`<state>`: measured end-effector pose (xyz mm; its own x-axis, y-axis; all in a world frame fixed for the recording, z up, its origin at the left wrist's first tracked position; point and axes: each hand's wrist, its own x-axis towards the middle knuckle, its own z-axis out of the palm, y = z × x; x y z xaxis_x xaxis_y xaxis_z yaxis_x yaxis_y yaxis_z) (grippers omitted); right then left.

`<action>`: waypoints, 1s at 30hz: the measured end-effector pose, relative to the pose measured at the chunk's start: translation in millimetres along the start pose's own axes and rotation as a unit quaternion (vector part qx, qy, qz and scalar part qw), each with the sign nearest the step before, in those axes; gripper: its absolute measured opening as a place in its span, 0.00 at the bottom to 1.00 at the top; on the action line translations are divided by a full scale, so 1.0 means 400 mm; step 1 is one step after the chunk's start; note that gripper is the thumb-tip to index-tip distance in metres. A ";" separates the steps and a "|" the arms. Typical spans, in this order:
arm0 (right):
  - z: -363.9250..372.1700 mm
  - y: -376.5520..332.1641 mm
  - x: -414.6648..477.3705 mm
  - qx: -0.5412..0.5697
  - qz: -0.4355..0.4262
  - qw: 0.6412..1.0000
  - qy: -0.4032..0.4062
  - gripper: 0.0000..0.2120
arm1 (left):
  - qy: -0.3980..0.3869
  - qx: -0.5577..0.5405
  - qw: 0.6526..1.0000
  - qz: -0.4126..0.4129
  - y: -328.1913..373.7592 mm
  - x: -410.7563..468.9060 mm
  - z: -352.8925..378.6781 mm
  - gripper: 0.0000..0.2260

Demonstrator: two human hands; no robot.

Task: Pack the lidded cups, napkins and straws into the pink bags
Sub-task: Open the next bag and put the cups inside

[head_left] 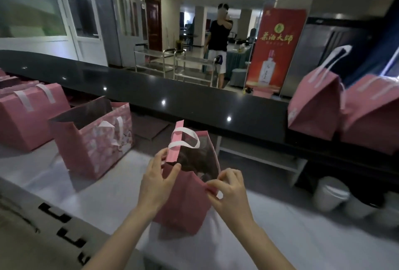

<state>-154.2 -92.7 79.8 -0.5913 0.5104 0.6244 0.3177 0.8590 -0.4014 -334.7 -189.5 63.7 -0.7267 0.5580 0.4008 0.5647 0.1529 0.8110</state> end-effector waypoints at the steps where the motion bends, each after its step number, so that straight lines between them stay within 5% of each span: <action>1: -0.042 0.020 -0.034 -0.007 0.007 1.000 0.006 0.06 | -0.009 -0.006 1.000 0.006 0.029 -0.034 0.031 0.22; 19: -0.563 0.375 -0.364 -0.142 0.110 0.980 0.089 0.09 | -0.194 -0.108 0.972 0.075 0.417 -0.327 0.506 0.30; 30: -0.692 0.499 -0.424 -0.143 0.143 0.977 0.071 0.08 | -0.203 -0.154 0.965 0.063 0.512 -0.388 0.653 0.33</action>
<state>214.7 3.2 79.3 -0.3460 0.7143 0.6084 0.6605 0.6459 -0.3827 -4.2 -31.6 56.4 -0.4113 0.8395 0.3550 0.4500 -0.1516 0.8801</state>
